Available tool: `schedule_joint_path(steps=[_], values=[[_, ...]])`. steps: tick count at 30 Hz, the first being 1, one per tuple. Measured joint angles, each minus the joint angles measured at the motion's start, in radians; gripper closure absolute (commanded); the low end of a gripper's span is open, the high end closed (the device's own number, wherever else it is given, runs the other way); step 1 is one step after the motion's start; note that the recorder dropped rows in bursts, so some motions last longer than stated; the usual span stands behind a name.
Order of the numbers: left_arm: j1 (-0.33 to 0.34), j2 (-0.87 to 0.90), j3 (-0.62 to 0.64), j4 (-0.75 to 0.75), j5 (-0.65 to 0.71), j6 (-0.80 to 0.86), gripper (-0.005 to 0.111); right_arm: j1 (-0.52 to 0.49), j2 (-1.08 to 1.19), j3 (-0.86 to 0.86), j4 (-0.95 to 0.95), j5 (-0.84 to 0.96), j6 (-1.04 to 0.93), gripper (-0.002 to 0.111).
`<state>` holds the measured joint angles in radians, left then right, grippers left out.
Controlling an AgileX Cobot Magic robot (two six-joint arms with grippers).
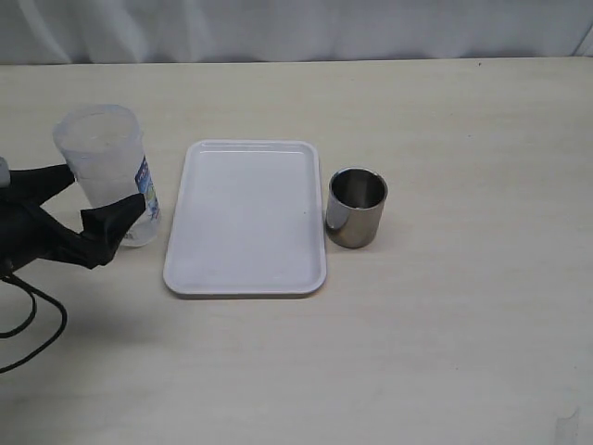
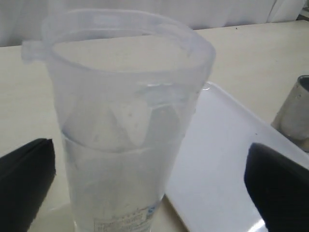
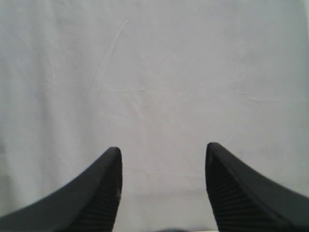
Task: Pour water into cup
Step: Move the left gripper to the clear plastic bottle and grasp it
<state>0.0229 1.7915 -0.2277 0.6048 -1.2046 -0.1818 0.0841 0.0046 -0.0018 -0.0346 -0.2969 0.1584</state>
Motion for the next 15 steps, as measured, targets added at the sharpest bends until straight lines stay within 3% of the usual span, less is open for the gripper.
schedule_joint_path(steps=[15], values=[[0.0, 0.168, -0.164, 0.07, -0.002, -0.004, 0.002, 0.0, 0.0, 0.0, 0.0, 0.0, 0.002, 0.058]])
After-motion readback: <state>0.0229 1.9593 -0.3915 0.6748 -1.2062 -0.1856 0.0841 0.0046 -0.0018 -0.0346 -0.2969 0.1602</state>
